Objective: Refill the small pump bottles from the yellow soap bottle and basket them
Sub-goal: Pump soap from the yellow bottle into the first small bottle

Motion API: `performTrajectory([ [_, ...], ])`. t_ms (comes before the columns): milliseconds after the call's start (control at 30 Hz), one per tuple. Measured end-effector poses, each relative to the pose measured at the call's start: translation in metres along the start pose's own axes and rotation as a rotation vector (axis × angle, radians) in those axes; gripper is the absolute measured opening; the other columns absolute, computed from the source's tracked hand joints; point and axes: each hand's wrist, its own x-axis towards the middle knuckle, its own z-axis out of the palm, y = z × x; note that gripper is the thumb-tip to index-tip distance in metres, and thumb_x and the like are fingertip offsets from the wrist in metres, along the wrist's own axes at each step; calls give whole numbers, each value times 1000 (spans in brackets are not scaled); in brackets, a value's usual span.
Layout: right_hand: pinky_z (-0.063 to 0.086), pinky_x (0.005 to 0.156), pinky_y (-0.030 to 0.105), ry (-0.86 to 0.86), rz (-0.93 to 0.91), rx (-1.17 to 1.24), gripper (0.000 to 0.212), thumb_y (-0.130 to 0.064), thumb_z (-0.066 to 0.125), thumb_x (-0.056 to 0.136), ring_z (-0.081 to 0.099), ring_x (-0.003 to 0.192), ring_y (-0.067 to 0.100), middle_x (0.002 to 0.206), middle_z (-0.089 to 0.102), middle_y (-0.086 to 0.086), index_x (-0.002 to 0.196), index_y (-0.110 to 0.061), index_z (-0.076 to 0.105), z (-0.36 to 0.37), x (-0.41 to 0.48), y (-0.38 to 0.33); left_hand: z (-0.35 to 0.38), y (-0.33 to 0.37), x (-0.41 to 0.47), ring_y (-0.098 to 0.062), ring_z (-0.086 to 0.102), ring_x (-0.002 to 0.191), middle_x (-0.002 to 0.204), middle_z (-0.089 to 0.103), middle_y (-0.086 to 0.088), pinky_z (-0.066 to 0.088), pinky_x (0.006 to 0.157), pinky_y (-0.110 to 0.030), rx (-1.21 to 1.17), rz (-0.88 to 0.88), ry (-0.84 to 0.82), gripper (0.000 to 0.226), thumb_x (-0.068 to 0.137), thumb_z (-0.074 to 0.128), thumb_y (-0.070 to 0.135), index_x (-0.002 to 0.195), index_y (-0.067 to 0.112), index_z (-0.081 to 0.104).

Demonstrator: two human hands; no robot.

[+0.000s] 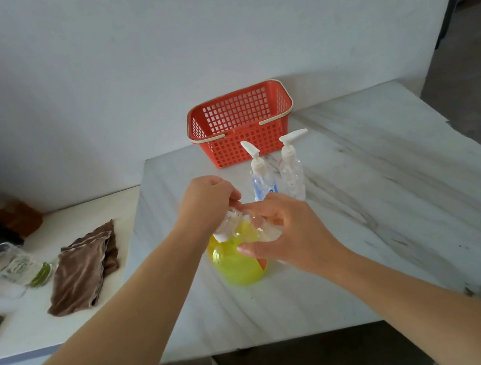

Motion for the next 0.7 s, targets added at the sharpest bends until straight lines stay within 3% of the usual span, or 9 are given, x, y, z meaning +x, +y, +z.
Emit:
performTrajectory([
  [133, 46, 79, 16, -32, 11, -6, 51, -44, 76, 62, 58, 87, 3, 82, 57, -11, 107, -57, 55, 1, -3, 4, 3, -2, 0, -23, 62, 69, 66, 69, -6, 53, 79, -35, 22, -14, -9, 24, 83, 45, 6, 71, 6, 66],
  [300, 43, 77, 12, -28, 30, -22, 55, -46, 75, 61, 57, 86, 2, 78, 53, -15, 114, -49, 62, 3, -1, 7, 3, -5, 0, -25, 63, 72, 68, 70, -7, 53, 79, -37, 30, -31, -13, 24, 82, 45, 6, 70, 6, 65],
  [400, 46, 78, 17, -28, 18, -24, 54, -45, 76, 61, 58, 85, 4, 79, 54, -14, 112, -51, 61, 4, -2, 6, 2, -5, -1, -23, 62, 72, 70, 69, -6, 52, 78, -36, 37, -42, -11, 24, 81, 46, 6, 68, 8, 65],
  [567, 46, 79, 17, -27, 3, 10, 47, -43, 76, 59, 60, 85, 1, 83, 57, -10, 97, -62, 55, 0, -1, -2, -3, 3, -2, -13, 55, 63, 67, 63, 1, 43, 57, -21, 44, -46, -87, 21, 83, 52, 4, 68, 9, 66],
  [700, 45, 78, 18, -29, -7, -6, 47, -44, 76, 61, 58, 82, 2, 80, 55, -12, 102, -59, 58, -1, 2, -3, -5, 5, 1, -14, 57, 62, 67, 66, -3, 44, 58, -23, 20, -51, -84, 17, 83, 53, 5, 73, 7, 67],
])
